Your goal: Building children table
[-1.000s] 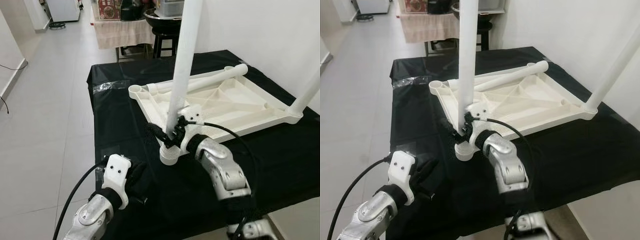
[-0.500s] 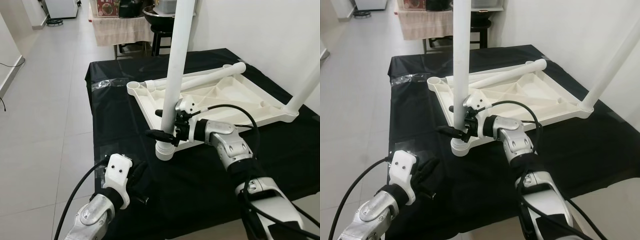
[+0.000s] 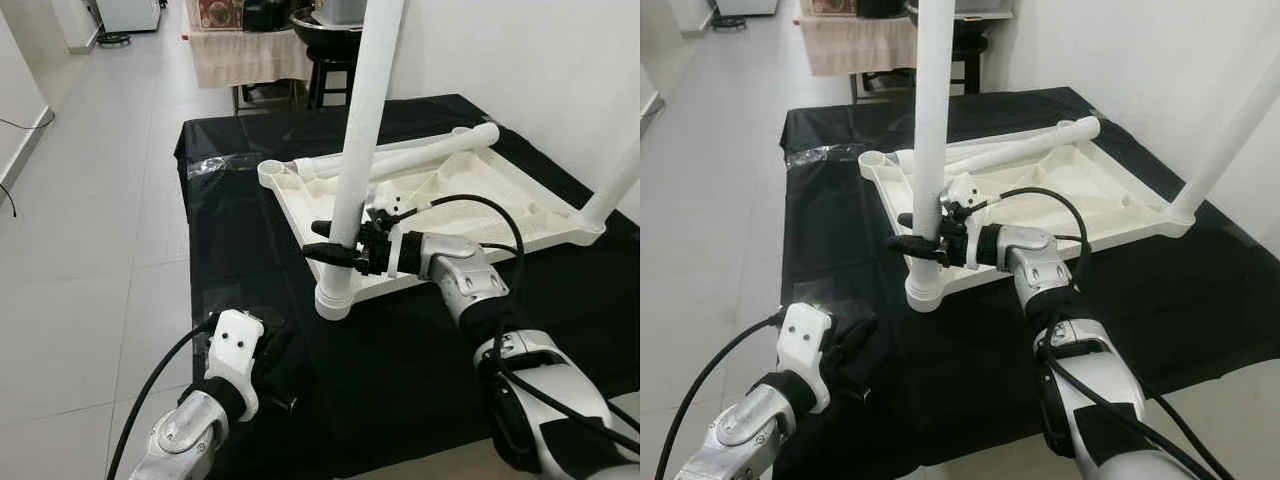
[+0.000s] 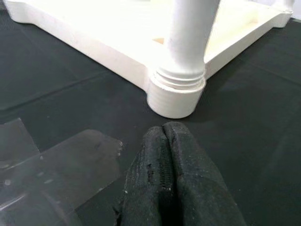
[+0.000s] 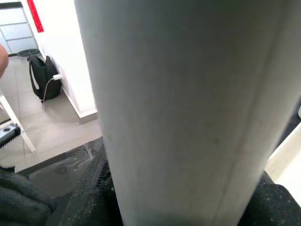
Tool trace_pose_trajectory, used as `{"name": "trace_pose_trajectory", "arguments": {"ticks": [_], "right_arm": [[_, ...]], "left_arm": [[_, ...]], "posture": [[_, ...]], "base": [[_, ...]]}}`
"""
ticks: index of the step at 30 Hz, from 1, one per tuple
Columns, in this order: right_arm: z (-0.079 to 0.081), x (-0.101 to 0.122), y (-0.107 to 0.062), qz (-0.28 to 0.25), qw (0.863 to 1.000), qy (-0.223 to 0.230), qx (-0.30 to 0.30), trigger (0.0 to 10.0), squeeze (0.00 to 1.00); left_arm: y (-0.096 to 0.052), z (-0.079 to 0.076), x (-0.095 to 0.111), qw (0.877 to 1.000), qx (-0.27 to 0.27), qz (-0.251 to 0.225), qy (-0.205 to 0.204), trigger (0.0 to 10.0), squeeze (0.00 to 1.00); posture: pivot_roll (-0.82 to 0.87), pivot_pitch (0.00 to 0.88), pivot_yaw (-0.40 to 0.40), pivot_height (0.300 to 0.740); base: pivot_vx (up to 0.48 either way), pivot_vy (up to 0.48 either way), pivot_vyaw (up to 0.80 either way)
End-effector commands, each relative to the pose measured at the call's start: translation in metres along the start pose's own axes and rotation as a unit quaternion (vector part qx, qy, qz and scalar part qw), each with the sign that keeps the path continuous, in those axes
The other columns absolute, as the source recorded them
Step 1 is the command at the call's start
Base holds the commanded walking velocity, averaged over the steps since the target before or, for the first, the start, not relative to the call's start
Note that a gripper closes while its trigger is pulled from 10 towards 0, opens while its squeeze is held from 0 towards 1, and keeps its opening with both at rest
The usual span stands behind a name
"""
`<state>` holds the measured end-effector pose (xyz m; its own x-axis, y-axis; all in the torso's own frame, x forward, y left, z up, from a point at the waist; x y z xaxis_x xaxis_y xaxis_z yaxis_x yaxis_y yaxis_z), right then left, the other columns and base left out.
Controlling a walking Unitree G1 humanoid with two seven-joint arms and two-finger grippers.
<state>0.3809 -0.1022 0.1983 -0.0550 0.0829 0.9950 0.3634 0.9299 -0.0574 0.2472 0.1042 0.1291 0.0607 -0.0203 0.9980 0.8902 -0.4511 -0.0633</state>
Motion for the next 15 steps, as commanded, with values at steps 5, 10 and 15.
{"name": "trace_pose_trajectory", "arguments": {"ticks": [5,10,15], "right_arm": [[0.034,-0.055,-0.005,0.046,0.988,0.049,-0.137,0.0,0.0],[0.036,-0.071,-0.004,0.061,0.918,0.104,-0.378,0.0,0.0],[0.07,-0.067,0.019,0.086,0.941,0.04,-0.325,0.0,0.0]], "left_arm": [[-0.003,0.001,-0.002,1.0,0.0,0.005,-0.003,10.0,0.0],[-0.003,0.003,-0.003,1.0,0.0,0.007,-0.002,10.0,0.0],[-0.001,0.004,-0.004,1.0,-0.004,0.01,-0.002,10.0,0.0]], "posture": [[0.05,0.103,-0.054,0.74],[0.04,0.1,-0.041,0.74],[0.03,0.082,-0.026,0.74]], "base": [[0.0,0.0,0.0],[0.0,0.0,0.0],[0.0,0.0,0.0]]}}
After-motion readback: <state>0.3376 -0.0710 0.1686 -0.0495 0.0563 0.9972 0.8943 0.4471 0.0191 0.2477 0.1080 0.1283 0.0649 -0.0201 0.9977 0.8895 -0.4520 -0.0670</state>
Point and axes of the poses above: a point about 5 cm out from each wrist's last joint towards the gripper, its own y axis pointing out of the wrist towards the gripper, its own x axis along the axis of the wrist's last joint, z = x × y, the point moved 2 cm from there along y, pointing out of the wrist towards the gripper, and after that the axes turned 1 degree about y, right-handed, at the moved point
